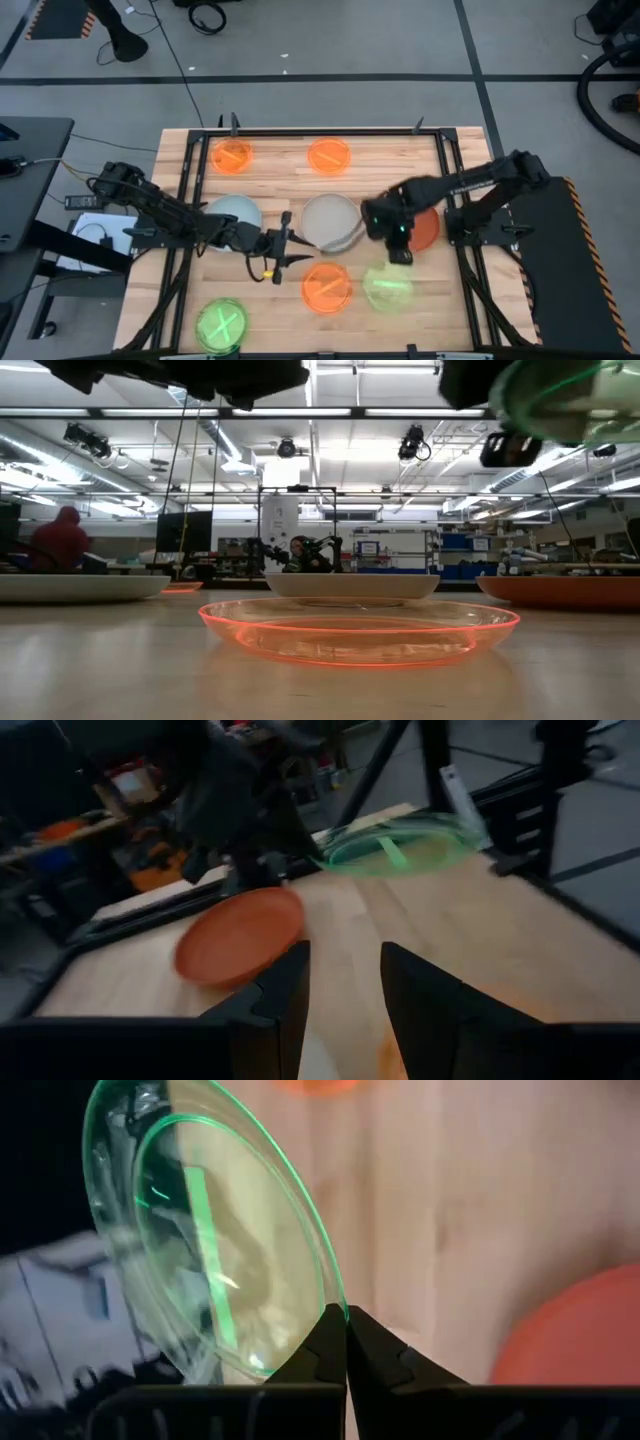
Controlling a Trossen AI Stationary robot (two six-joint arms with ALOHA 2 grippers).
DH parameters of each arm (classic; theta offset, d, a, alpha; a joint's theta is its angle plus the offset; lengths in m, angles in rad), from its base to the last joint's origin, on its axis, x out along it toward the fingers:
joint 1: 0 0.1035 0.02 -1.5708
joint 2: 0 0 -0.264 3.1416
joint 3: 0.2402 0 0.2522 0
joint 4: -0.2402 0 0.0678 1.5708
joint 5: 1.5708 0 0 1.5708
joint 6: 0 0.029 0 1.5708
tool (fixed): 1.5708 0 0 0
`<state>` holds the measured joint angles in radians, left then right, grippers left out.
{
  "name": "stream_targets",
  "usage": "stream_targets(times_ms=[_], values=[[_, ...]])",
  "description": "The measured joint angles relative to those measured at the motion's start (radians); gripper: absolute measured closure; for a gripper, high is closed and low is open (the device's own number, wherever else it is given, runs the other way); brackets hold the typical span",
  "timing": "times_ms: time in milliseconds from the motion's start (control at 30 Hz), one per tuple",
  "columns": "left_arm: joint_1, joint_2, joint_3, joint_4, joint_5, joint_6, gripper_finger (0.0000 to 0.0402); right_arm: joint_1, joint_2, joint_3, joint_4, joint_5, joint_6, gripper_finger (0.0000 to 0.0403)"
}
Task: Stack plastic plates
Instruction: Stack the right green plate on top of the left green plate
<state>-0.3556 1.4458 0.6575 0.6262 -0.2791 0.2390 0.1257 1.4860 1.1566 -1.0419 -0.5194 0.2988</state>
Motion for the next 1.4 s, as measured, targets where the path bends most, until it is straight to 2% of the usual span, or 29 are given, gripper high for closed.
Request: stream_targets(times_ms=[133, 333, 400, 500, 567, 767, 900, 1067, 1400], values=[[0.004, 0.078, 0.001, 0.055, -0.05, 0.143, 0.0269, -0.112, 0.0, 0.022, 0.001, -0.091, 0.0, 0.0399], [0.002, 0.213, 0.0, 0.281, -0.035, 0.624, 0.0269, -0.233, 0.0, 0.047, -0.003, -0.214, -0.036, 0.0398], [0.013, 0.238, 0.0, 0.35, -0.034, 0.721, 0.0269, -0.26, 0.0, 0.048, -0.002, -0.227, -0.045, 0.0398], [0.037, 0.252, 0.001, 0.408, -0.034, 0.781, 0.0259, -0.288, 0.0, 0.048, -0.01, -0.233, -0.057, 0.0398], [0.057, 0.255, 0.017, 0.388, -0.04, 0.806, 0.0244, -0.303, 0.0, 0.048, -0.01, -0.233, -0.055, 0.0398], [0.127, 0.312, 0.181, 0.154, -0.019, 0.86, 0.0174, -0.35, 0.0, 0.048, -0.013, -0.219, 0.009, 0.0398], [0.121, 0.357, 0.285, 0.098, -0.051, 0.939, 0.0146, -0.38, 0.0, 0.049, -0.078, -0.197, 0.029, 0.0398], [0.095, 0.368, 0.319, 0.08, -0.049, 1.029, 0.0141, -0.402, 0.0, 0.049, -0.191, -0.172, 0.023, 0.0398], [0.107, 0.368, 0.319, 0.077, -0.008, 1.196, 0.0141, -0.433, 0.001, 0.049, -0.147, -0.257, -0.003, 0.0398]])
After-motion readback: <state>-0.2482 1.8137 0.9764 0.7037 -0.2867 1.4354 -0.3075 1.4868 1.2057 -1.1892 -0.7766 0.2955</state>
